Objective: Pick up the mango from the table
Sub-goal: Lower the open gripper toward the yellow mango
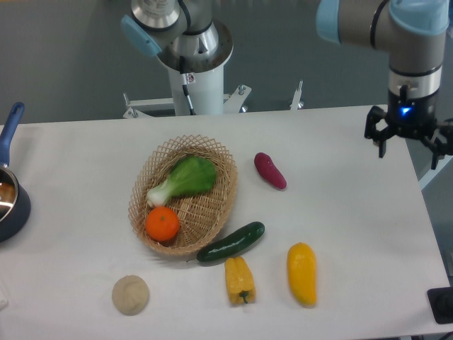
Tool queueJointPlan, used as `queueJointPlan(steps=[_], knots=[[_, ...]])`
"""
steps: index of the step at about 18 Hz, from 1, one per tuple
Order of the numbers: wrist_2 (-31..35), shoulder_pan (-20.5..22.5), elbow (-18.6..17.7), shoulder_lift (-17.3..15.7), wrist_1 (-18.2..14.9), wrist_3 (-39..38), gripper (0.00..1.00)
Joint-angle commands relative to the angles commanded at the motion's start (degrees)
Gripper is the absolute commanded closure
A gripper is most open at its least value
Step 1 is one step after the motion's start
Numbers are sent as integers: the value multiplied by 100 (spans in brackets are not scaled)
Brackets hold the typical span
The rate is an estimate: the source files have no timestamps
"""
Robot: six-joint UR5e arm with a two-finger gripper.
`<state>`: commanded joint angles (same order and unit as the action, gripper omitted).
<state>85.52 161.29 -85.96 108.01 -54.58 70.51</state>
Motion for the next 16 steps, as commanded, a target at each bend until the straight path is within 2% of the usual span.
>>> queueJointPlan(steps=[3,6,10,13,16], knots=[[9,-211,61,158,52,-1010,0],[18,-352,62,378,334,-2109,0],[-306,-457,44,650,343,-2366,0],[-282,-632,35,887,474,-3077,0],[-264,-791,9,1107,571,-3079,0]])
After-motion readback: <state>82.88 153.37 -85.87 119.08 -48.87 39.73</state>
